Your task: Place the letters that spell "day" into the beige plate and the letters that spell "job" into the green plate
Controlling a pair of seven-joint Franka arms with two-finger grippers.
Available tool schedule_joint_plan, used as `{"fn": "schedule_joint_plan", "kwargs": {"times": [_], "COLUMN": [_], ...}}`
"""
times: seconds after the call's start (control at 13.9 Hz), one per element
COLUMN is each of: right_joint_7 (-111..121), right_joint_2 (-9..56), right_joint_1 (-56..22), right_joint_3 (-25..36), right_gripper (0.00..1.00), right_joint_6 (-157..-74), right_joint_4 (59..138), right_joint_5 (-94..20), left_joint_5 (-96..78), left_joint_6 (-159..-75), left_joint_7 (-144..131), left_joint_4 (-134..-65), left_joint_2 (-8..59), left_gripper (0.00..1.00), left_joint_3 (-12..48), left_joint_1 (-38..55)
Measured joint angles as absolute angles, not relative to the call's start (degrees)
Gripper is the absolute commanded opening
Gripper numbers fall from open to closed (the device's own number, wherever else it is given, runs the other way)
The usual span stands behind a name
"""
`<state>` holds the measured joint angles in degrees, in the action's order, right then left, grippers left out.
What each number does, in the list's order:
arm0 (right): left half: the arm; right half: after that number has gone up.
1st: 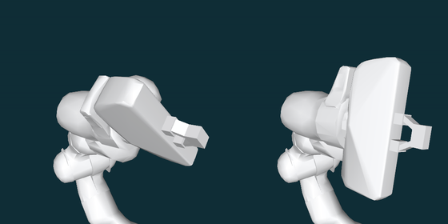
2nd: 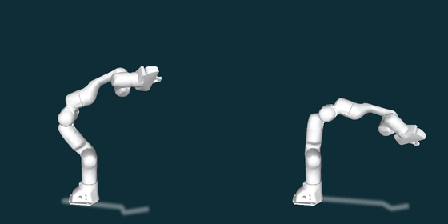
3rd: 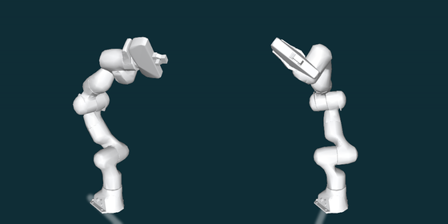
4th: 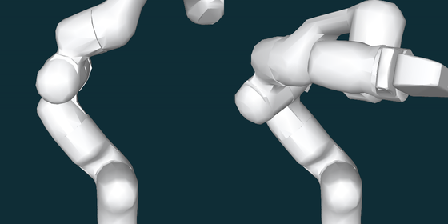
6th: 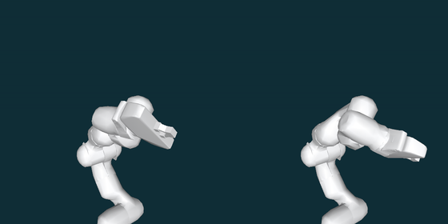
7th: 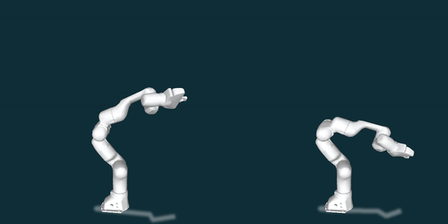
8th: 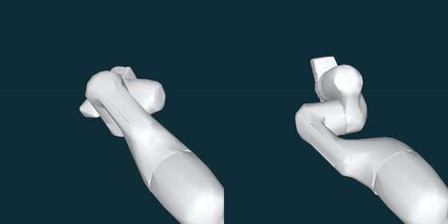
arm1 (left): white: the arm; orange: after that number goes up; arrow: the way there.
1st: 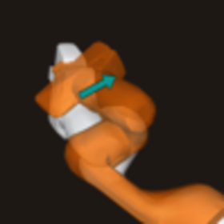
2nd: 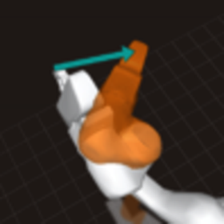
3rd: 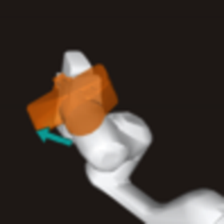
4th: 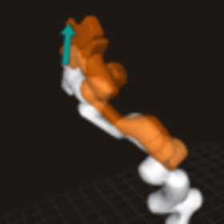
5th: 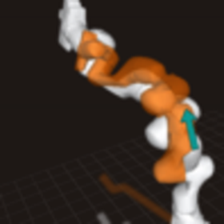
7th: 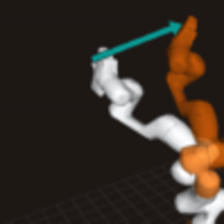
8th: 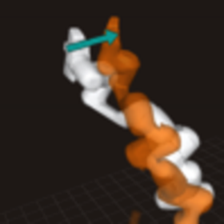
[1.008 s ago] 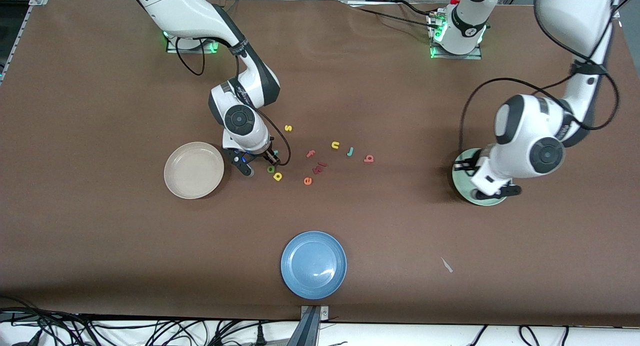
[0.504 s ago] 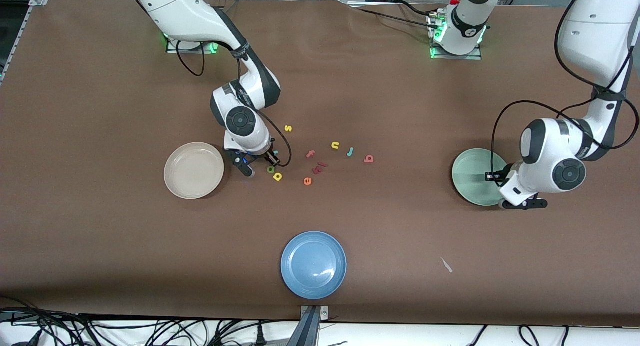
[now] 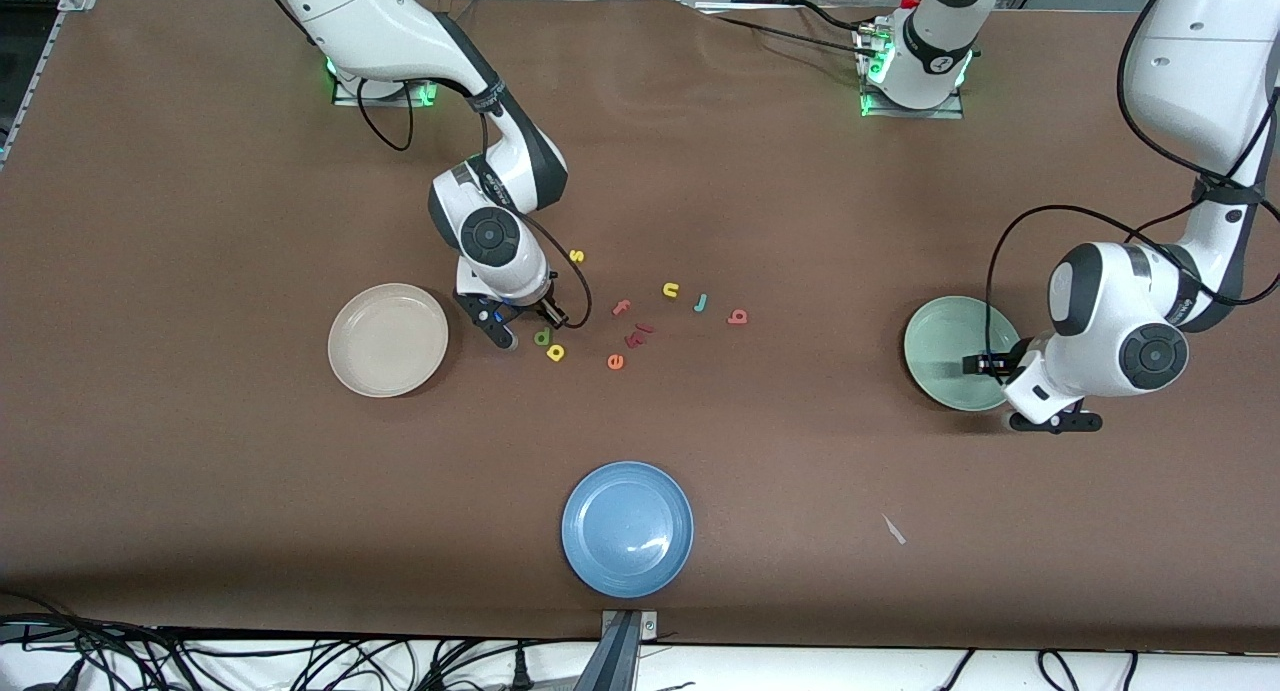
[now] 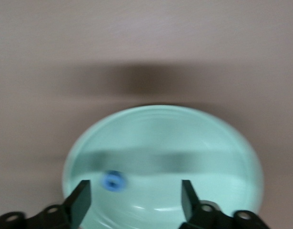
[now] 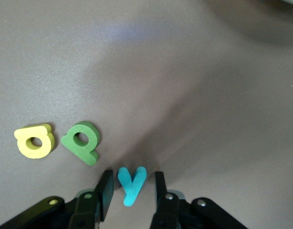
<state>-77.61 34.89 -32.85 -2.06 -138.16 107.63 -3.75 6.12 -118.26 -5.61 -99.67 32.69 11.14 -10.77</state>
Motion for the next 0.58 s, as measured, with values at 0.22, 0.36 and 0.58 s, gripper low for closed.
{"fn": "schedule_joint_plan", "kwargs": {"times": [0.22, 0.36, 0.58], "right_joint_7": [-77.6, -77.4, -75.5], "right_joint_2": [34.8, 34.8, 33.9], "right_joint_1": [-32.9, -32.9, -32.9], "right_joint_3": [-2.1, -2.1, -1.6], "right_gripper": [0.16, 0.17, 0.17], "right_joint_6": [-138.1, -138.1, -135.3], "right_joint_4": [107.6, 107.5, 106.3], "right_joint_5": [-3.8, -3.8, -3.8], "left_joint_5": [3.5, 3.4, 3.4], "left_joint_6": [-114.5, -114.4, -117.5], "left_joint_7": [-18.4, -28.9, -40.8], "left_joint_4": [-99.3, -99.7, -100.8], "left_joint_2": [30.0, 29.9, 30.8], "left_gripper": [1.0, 1.0, 1.0], "left_joint_3": [18.9, 24.6, 28.2], "left_joint_1": [-10.5, -9.9, -5.3]}}
